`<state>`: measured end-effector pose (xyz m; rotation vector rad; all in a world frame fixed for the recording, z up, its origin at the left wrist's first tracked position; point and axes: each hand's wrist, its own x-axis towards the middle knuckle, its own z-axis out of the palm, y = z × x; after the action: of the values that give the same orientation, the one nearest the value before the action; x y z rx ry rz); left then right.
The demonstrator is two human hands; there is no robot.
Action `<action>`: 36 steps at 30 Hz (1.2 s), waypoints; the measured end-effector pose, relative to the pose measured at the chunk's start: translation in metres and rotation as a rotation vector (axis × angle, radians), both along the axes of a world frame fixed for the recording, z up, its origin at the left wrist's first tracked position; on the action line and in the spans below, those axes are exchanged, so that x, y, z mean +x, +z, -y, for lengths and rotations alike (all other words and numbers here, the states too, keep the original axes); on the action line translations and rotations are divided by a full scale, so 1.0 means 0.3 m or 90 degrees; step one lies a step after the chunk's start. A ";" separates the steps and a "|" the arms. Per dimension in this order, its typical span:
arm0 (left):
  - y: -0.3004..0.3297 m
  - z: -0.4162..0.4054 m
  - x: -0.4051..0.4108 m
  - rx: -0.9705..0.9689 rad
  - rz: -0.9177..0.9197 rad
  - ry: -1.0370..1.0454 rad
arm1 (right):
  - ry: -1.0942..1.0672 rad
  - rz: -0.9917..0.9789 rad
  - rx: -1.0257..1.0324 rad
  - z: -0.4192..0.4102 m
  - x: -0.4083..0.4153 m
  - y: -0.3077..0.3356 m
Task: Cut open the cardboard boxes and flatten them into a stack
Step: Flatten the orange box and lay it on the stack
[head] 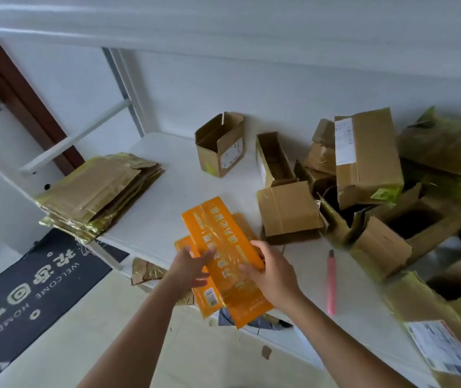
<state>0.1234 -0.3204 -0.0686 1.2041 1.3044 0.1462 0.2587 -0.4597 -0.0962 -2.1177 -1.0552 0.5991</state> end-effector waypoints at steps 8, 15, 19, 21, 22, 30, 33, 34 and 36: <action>-0.047 0.032 0.042 0.110 -0.028 0.092 | 0.053 0.011 -0.082 -0.174 0.016 0.075; -0.054 0.010 0.030 0.083 0.018 0.136 | 0.077 0.031 -0.130 -0.234 0.025 0.086; -0.052 0.004 0.034 0.074 0.047 0.132 | 0.088 0.002 -0.131 -0.240 0.043 0.104; -0.048 0.003 0.035 0.071 0.049 0.135 | 0.088 -0.019 -0.131 -0.242 0.052 0.106; -0.044 0.004 0.036 0.071 0.047 0.133 | 0.087 -0.027 -0.130 -0.242 0.054 0.106; -0.042 0.005 0.033 0.060 0.039 0.130 | 0.049 -0.287 -0.073 -0.217 0.116 0.142; -0.035 0.008 0.041 0.066 0.031 0.125 | 0.038 -0.338 -0.047 -0.193 0.118 0.137; -0.030 0.010 0.044 0.068 0.030 0.124 | 0.044 -0.329 -0.040 -0.188 0.109 0.137; -0.024 0.014 0.042 0.067 0.026 0.122 | 0.040 -0.334 -0.026 -0.181 0.095 0.141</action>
<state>0.1362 -0.3247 -0.0756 1.1566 1.3891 0.3792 0.2871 -0.4053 -0.0540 -1.8128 -0.8126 1.1376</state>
